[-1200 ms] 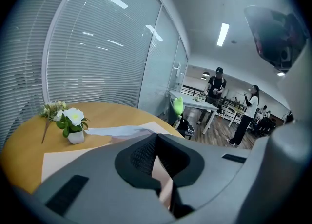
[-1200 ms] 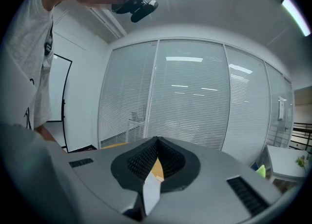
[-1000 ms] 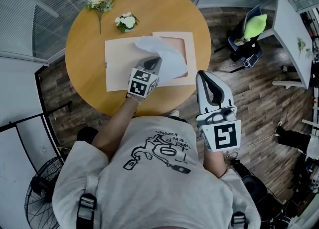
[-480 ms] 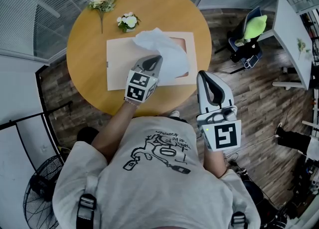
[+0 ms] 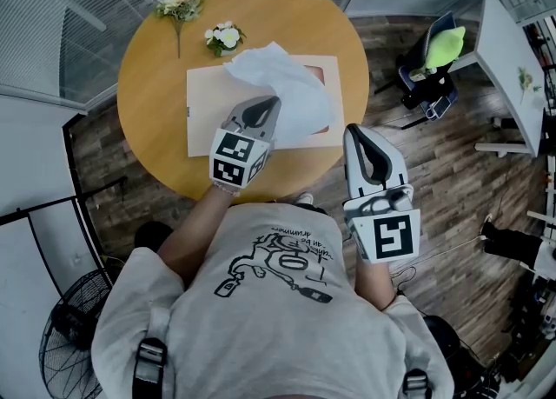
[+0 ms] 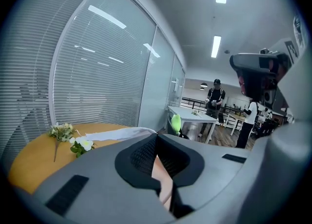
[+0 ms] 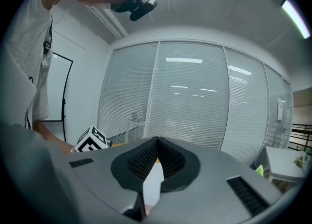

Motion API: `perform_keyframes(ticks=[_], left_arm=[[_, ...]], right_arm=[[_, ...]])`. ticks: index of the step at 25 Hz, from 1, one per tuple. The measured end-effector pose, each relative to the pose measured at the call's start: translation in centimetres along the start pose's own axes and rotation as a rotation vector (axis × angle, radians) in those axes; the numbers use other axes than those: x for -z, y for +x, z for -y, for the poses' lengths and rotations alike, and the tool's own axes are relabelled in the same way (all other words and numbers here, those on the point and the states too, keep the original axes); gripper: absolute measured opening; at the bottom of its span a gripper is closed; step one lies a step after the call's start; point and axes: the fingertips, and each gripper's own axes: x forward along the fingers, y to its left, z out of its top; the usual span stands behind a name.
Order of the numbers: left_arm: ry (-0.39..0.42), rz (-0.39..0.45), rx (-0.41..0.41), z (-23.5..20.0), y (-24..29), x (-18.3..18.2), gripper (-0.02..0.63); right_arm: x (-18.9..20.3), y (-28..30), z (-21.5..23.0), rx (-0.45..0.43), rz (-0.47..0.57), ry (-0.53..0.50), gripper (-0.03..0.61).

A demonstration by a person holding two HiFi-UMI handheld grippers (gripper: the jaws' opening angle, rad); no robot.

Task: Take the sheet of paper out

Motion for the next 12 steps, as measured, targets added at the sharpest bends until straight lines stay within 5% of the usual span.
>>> perform_keyframes(ticks=[12], left_arm=[[0.023, 0.077, -0.031, 0.4, -3.4, -3.7, 0.020]], right_arm=[[-0.4, -0.1, 0.1, -0.005, 0.009, 0.004, 0.008]])
